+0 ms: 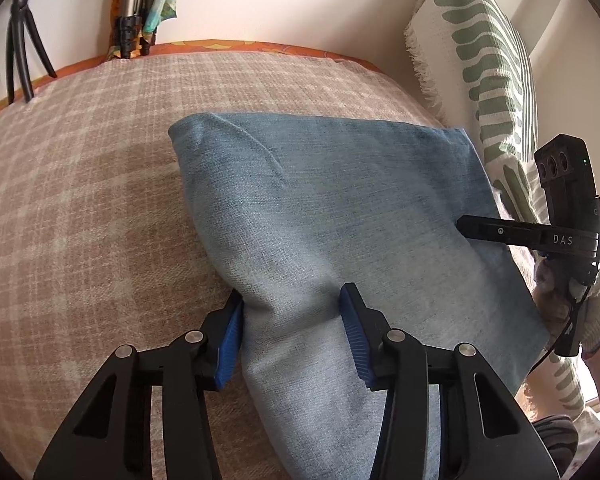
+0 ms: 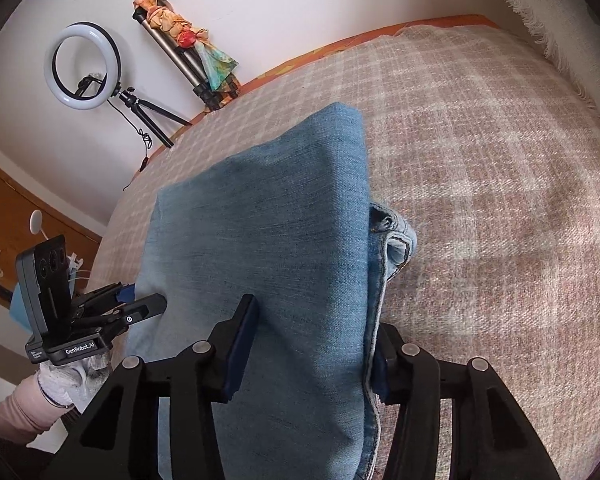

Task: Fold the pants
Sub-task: 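Grasp the folded jeans edge with the left tool while the right tool grasps beside it, then lift the jeans bundle with both tools and carry it toward the pillow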

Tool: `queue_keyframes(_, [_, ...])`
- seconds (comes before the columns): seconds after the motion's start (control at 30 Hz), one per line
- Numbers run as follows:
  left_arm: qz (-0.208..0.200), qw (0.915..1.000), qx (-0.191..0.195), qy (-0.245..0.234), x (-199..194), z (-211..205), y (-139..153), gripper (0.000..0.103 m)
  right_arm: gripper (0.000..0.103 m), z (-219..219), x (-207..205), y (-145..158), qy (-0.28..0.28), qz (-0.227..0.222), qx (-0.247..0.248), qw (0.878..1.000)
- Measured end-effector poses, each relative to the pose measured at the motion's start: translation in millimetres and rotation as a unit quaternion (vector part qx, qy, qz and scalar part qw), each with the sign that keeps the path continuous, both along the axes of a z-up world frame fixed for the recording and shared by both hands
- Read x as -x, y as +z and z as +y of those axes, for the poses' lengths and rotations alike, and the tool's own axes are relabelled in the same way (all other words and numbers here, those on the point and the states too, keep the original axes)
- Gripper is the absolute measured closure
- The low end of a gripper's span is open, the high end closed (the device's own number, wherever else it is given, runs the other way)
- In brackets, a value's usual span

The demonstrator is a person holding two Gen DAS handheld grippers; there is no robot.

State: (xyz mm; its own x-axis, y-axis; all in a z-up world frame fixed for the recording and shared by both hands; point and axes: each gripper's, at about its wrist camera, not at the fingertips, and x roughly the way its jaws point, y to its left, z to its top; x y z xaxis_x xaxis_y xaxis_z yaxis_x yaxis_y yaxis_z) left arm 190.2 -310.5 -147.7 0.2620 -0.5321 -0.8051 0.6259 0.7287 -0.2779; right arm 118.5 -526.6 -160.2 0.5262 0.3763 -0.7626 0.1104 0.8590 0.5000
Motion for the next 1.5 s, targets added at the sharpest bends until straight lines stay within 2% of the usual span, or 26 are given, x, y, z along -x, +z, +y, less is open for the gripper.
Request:
queue_keyframes(0.13, [-0.016,0.9999,-0.002,-0.001,2.4,0.1,1.5,0.071,0.045,-2.8,-1.6,-2.6,-0.006,0.001,-0.016,1.0])
queue_keyframes(0.23, [-0.028,0.9996,-0.001,-0.003,5.2,-0.4,5.6,0.078,0.055,3.6,-2.7,1.5,0.001,0.0,0.012,1.0])
queue_keyframes(0.3, [-0.036,0.9993,0.001,-0.005,7.5,-0.4,8.7,0.08,0.066,7.7,-1.7,6.2,-0.001,-0.004,0.025,1.0])
queue_keyframes(0.37, [-0.043,0.999,-0.001,-0.008,9.3,-1.7,9.3,0.081,0.069,11.8,-0.2,10.2,-0.003,-0.006,0.039,0.999])
queue_keyframes(0.47, [-0.049,0.9988,-0.002,-0.01,10.2,-3.1,8.1,0.081,0.069,17.9,-2.6,11.2,0.006,-0.004,0.062,0.998])
queue_keyframes(0.53, [-0.047,0.9988,0.0,-0.01,9.9,-2.8,7.6,0.081,0.064,15.2,-4.0,9.6,0.007,-0.003,0.053,0.999])
queue_keyframes(0.57, [-0.047,0.9988,0.0,-0.011,10.0,-2.9,7.6,0.081,0.059,12.8,-5.0,8.1,0.006,-0.001,0.047,0.999])
queue_keyframes(0.6, [-0.047,0.9988,0.0,-0.012,9.9,-2.8,7.3,0.081,0.049,9.7,-5.8,6.2,0.001,0.003,0.046,0.999])
queue_keyframes(0.63, [-0.047,0.9988,0.0,-0.012,9.8,-2.8,7.1,0.081,0.044,6.5,-6.6,4.0,-0.004,0.007,0.045,0.999])
queue_keyframes(0.67, [-0.046,0.9989,0.001,-0.013,9.5,-2.8,6.7,0.081,0.043,3.7,-7.1,1.9,-0.006,0.006,0.04,0.999])
queue_keyframes(0.73, [-0.038,0.9992,0.005,-0.012,7.8,-1.8,5.1,0.079,0.047,1.3,-7.7,0.5,-0.003,0.001,0.031,1.0])
queue_keyframes(0.77, [-0.029,0.9995,0.009,-0.008,5.5,-0.5,3.5,0.078,0.055,1.9,-7.9,0.1,0.0,0.0,0.025,1.0])
queue_keyframes(0.8, [-0.017,0.9998,0.013,0.0,3.2,1.0,1.2,0.07,0.057,2.8,-7.6,0.0,0.0,-0.001,0.021,1.0])
queue_keyframes(0.87, [0.012,0.9993,0.034,0.012,-3.6,5.2,-5.2,0.068,0.062,5.5,-6.6,1.9,0.001,-0.005,0.029,1.0])
queue_keyframes(0.93, [0.021,0.9984,0.048,0.019,-6.0,7.6,-7.6,0.066,0.066,9.0,-5.7,4.8,-0.003,-0.007,0.04,0.999])
queue_keyframes(0.97, [0.018,0.9986,0.048,0.017,-5.4,6.8,-7.0,0.068,0.069,11.5,-5.6,6.5,-0.006,-0.008,0.047,0.999])
queue_keyframes(1.03, [0.007,0.9989,0.046,0.01,-1.4,4.2,-3.2,0.08,0.075,16.9,-3.1,10.6,-0.013,-0.009,0.063,0.998])
queue_keyframes(1.1, [-0.006,0.9989,0.046,0.006,1.6,2.6,3.9,0.084,0.082,22.3,-1.4,15.9,-0.018,-0.012,0.08,0.997])
queue_keyframes(1.4, [-0.037,0.9971,0.066,-0.005,11.9,11.6,29.4,0.089,0.089,35.0,14.5,47.4,-0.04,-0.048,0.102,0.993])
queue_keyframes(1.5, [-0.059,0.9956,0.071,-0.015,17.3,9.2,41.1,0.089,0.09,40.8,19.3,61.1,-0.04,-0.061,0.107,0.992])
